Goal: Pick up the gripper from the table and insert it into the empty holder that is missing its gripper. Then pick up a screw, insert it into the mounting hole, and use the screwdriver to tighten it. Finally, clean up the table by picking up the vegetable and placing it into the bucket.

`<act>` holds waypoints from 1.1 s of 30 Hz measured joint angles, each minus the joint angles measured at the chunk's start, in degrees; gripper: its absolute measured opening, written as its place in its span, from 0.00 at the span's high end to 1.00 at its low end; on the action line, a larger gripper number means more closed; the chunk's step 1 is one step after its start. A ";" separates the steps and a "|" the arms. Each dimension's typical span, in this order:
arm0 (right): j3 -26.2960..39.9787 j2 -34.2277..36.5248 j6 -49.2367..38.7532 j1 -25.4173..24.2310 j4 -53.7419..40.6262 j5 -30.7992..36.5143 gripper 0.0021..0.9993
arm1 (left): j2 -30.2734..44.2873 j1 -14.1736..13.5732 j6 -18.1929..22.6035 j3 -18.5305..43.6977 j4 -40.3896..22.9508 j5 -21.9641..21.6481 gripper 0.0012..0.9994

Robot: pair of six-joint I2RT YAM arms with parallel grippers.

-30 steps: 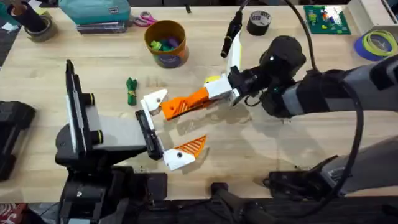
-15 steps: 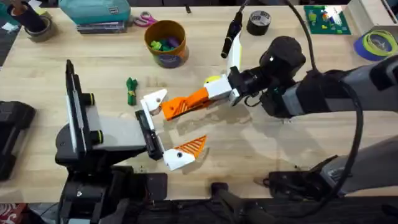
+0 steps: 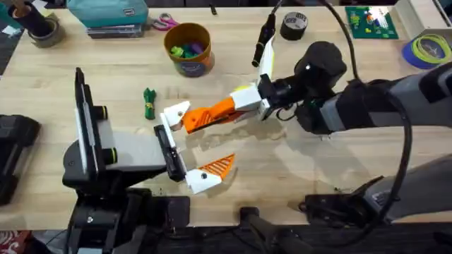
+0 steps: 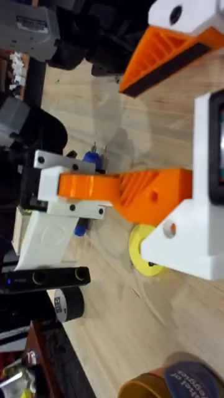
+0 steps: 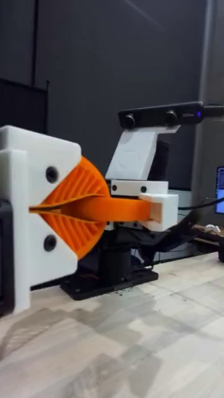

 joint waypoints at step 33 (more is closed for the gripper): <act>1.44 3.59 -1.97 2.63 1.27 3.88 0.99 | 0.02 0.33 -1.51 0.00 -0.02 -0.25 0.01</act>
